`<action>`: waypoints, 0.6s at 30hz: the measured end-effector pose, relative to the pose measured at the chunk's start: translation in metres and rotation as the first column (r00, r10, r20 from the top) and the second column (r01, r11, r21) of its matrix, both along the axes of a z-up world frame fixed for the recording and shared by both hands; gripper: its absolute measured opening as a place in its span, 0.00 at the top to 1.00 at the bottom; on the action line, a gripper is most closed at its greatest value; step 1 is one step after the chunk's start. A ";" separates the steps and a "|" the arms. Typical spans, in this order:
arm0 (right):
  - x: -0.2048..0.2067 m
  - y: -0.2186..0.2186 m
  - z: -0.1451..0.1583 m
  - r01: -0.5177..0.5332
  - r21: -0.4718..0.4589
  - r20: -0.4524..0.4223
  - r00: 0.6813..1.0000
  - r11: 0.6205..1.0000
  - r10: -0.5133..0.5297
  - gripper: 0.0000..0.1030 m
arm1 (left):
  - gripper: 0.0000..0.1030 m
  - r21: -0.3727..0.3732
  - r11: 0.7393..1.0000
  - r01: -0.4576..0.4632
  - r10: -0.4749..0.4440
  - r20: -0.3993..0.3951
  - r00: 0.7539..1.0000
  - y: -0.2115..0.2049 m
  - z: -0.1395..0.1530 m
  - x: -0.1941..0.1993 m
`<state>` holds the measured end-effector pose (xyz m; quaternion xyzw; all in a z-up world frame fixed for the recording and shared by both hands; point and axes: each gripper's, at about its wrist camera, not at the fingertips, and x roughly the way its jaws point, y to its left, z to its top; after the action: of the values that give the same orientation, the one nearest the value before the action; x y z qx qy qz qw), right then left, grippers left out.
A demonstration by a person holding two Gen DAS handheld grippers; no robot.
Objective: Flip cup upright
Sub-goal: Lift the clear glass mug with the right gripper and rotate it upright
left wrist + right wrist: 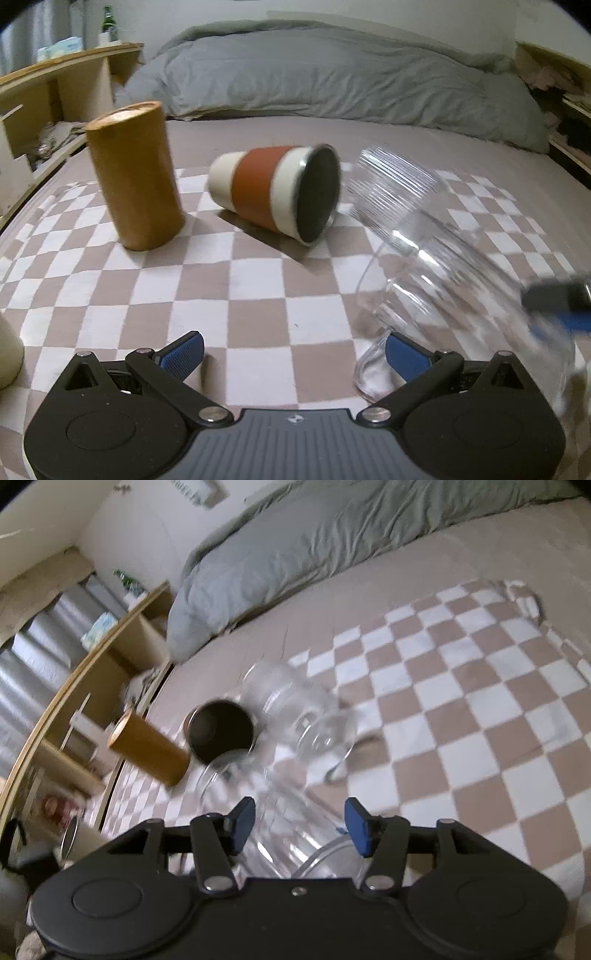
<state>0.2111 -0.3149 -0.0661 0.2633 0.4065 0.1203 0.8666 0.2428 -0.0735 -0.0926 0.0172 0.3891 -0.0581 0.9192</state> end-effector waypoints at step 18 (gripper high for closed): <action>0.009 0.011 0.010 0.046 0.084 -0.043 0.998 0.995 -0.042 0.32 | 0.07 -0.196 0.974 0.111 -0.122 -0.044 0.992 0.014 0.038 -0.022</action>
<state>0.2202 -0.3038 -0.0557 0.3113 0.4128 0.1130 0.8485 0.2206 -0.0591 -0.0550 -0.0507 0.4053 -0.1497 0.9004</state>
